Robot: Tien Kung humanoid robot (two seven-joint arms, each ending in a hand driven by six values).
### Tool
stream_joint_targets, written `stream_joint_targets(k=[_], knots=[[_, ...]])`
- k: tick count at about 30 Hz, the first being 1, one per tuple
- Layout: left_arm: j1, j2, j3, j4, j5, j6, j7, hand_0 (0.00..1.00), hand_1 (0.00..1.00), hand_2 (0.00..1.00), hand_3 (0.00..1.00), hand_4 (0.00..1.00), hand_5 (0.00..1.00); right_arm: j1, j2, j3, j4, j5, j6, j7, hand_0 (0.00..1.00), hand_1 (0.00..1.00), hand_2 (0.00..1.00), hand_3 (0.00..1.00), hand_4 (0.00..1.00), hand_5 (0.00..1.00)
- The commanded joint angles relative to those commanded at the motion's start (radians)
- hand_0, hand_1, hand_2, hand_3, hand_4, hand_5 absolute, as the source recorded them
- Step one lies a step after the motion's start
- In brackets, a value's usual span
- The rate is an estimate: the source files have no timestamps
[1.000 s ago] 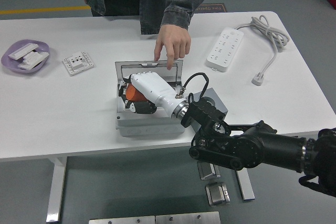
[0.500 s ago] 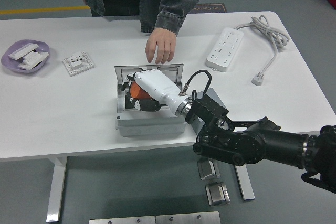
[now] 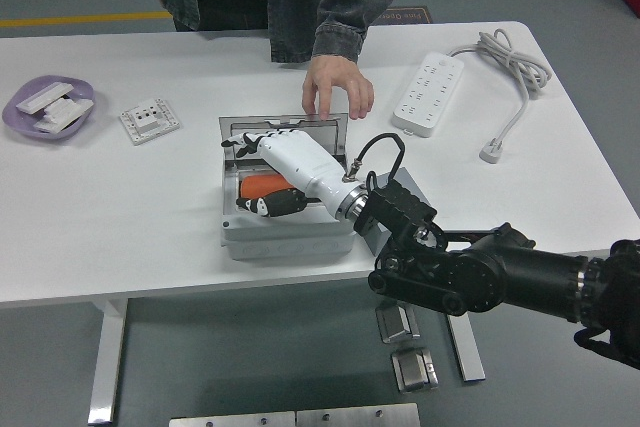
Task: Pick up the cylinder from the cube,place it in the box,flap close box
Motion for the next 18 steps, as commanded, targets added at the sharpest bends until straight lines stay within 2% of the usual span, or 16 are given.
stream_joint_targets(k=[3, 4, 15, 18], knots=[[0.001, -0.001, 0.000, 0.000, 0.000, 0.000, 0.000, 0.694, 0.674, 0.611, 0.603, 0.591, 0.192, -0.005, -0.007, 0.013, 0.015, 0.012, 0.000, 0.002, 0.806, 0.782, 0.801, 0.911, 0.936, 0.276], [0.003, -0.002, -0.001, 0.000, 0.000, 0.000, 0.000, 0.695, 0.674, 0.607, 0.602, 0.590, 0.192, -0.008, -0.014, 0.025, 0.031, 0.018, 0.003, 0.001, 0.806, 0.786, 0.803, 0.913, 0.962, 0.295], [0.011, -0.010, 0.001, 0.005, -0.009, 0.000, -0.002, 0.695, 0.674, 0.607, 0.602, 0.589, 0.190, -0.011, -0.112, 0.196, 0.265, 0.042, 0.043, -0.044, 0.799, 0.782, 0.794, 0.901, 0.967, 0.306], [0.010, -0.010, 0.005, 0.006, -0.012, 0.000, -0.003, 0.694, 0.674, 0.607, 0.602, 0.587, 0.188, 0.007, -0.122, 0.225, 0.281, 0.060, 0.049, -0.046, 0.795, 0.770, 0.783, 0.888, 0.961, 0.306]])
